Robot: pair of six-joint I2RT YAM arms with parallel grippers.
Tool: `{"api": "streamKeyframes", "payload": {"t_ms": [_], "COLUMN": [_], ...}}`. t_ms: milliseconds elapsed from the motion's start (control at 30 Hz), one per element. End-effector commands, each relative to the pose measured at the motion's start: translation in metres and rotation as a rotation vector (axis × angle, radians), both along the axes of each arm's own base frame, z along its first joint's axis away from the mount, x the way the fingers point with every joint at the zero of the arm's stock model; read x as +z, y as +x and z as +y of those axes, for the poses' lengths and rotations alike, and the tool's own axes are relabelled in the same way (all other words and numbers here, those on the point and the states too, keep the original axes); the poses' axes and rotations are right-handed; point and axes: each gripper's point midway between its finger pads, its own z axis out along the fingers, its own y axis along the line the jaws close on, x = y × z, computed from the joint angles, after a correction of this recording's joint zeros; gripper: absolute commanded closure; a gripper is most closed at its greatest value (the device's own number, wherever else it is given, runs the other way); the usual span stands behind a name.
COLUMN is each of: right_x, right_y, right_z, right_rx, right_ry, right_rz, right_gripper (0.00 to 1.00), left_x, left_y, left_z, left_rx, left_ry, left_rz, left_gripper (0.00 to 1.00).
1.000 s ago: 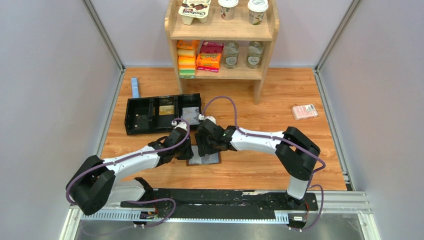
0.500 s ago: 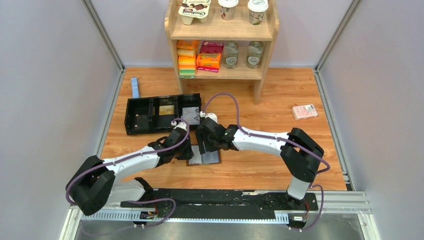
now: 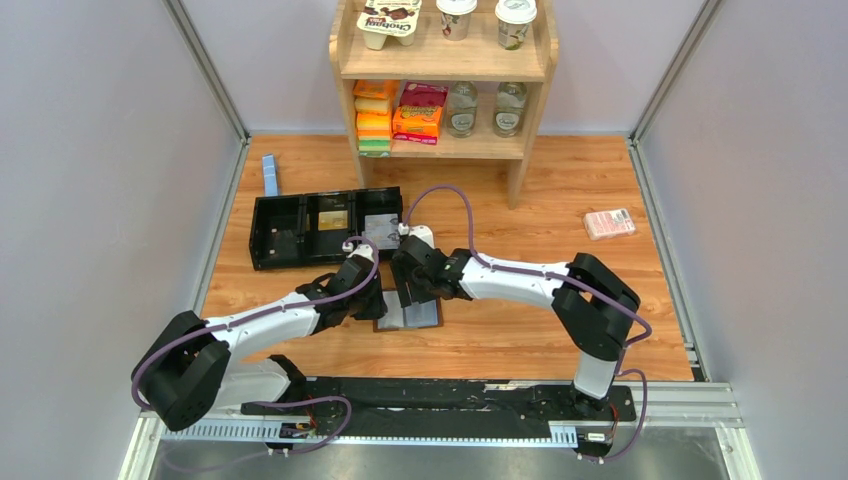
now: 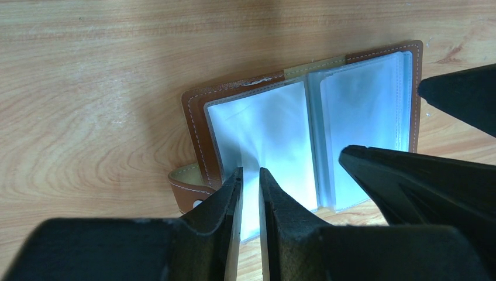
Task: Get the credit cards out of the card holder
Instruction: Remove the credit card from the card holder.
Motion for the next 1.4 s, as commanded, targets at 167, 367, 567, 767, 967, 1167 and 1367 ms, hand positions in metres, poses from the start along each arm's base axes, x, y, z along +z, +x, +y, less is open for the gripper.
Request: {"api": "streamKeyframes", "payload": {"t_ms": [167,367,567,767,967,1167,1367], "right_x": [-0.009,0.0,0.018,0.023,0.026,0.037,0.032], "right_y": [0.004,-0.003,-0.007,-0.007,-0.012,-0.025,-0.033], "right_z": [0.018,0.028,0.037,0.038,0.042,0.059,0.074], "right_rx": [0.039,0.075,0.102,0.107,0.122,0.197,0.239], "right_ry": [0.004,0.071,0.133,0.151,0.194,0.305,0.376], "right_rz": [0.006,0.027,0.028,0.025,0.032,0.082,0.146], "right_gripper": [0.32,0.34,0.36,0.34,0.31,0.32,0.35], "left_x": [-0.013,-0.013,-0.013,-0.012,-0.011,-0.008,0.014], "left_y": [-0.016,-0.017,-0.016,-0.016,-0.017,-0.017,-0.011], "left_z": [0.008,0.007,0.006,0.008,0.01,0.012,0.016], "left_rx": [-0.008,-0.015,-0.018,-0.012,0.002,0.016,0.059], "left_ry": [0.028,0.026,0.022,0.022,0.018,0.009,-0.046], "left_rz": [0.063,0.065,0.063,0.058,0.051,0.035,-0.054], "left_gripper": [0.76,0.76,0.76,0.76,0.76,0.76,0.76]}}
